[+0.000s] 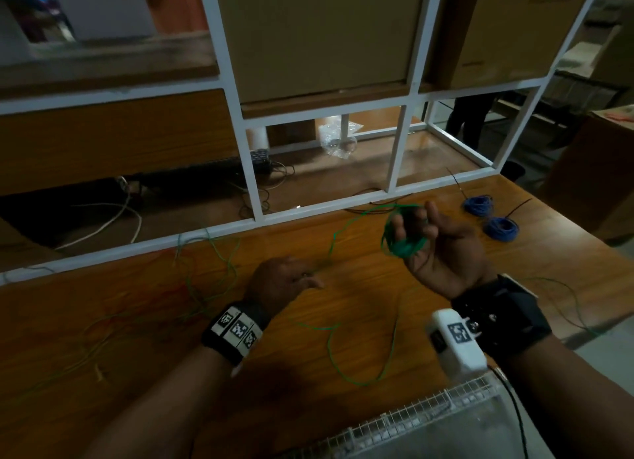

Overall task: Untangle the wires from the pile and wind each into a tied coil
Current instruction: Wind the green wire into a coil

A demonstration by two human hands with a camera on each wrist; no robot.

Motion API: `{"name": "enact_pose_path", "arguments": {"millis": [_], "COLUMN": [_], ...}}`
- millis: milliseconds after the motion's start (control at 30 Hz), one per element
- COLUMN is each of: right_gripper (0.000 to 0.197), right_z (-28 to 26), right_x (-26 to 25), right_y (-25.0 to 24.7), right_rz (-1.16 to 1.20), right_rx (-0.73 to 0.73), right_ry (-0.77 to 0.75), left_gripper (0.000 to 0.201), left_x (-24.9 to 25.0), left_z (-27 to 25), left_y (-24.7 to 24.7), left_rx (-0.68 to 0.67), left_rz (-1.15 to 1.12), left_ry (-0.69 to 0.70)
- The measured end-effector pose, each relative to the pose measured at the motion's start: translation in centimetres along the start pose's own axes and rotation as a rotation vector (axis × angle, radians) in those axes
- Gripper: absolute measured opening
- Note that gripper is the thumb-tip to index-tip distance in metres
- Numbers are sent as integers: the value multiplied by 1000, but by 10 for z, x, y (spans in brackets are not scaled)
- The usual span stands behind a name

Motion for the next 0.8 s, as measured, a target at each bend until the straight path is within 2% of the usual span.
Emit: {"name": "enact_pose_path", "arguments": {"millis": [67, 133, 200, 333, 433, 500, 567, 600, 667, 733, 767, 800], "right_gripper": [40, 41, 41, 38, 45, 52, 53, 56, 69, 92, 99, 96], "right_z": [2, 7, 15, 38, 50, 55, 51, 48, 43, 37, 35, 34], "right_x": [-6, -12, -16, -19, -26, -28, -23, -20, -12, -7, -4, -2], "right_y": [6, 14, 24, 45, 34, 17, 0, -13, -42, -73, -81, -89], "right_rz": [119, 223, 324, 410, 268, -153, -807, -1081, -1404, -1768, -1922, -2025], "right_rx": [107, 206, 269, 272, 306, 504, 771, 821, 733, 632, 586, 533], "right_ry": [-194, -380, -492, -596, -731, -767, -738, -706, -508, -166, 25, 192], "left_gripper": [23, 28, 25, 22, 17, 21, 31, 35, 34, 33, 33, 30], "left_x": [0, 0, 2, 26, 33, 32, 33, 32, 29, 22, 20, 17], "left_z": [-7, -11, -12, -9, -7, -8, -8, -7, -4, 1, 5, 10], "left_y": [8, 26, 46, 59, 67, 69, 66, 62, 47, 33, 26, 20], "left_rx": [78, 78, 0, -152, -273, -307, -298, -259, -134, -23, -1, 5], "left_rz": [-153, -251, -233, -164, -84, -55, -9, 8, 7, -17, -7, 8], "left_ry": [-61, -129, -161, -230, -246, -193, -125, -95, -54, -30, -35, -37]}}
Point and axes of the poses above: each hand's wrist, its own z-axis towards the middle knuckle, its own y-axis out of the palm, x = y × z, the point moved 2 cm from there along z, towards the middle knuckle, and after that the axes turned 10 degrees about z, right-handed, at the moved point
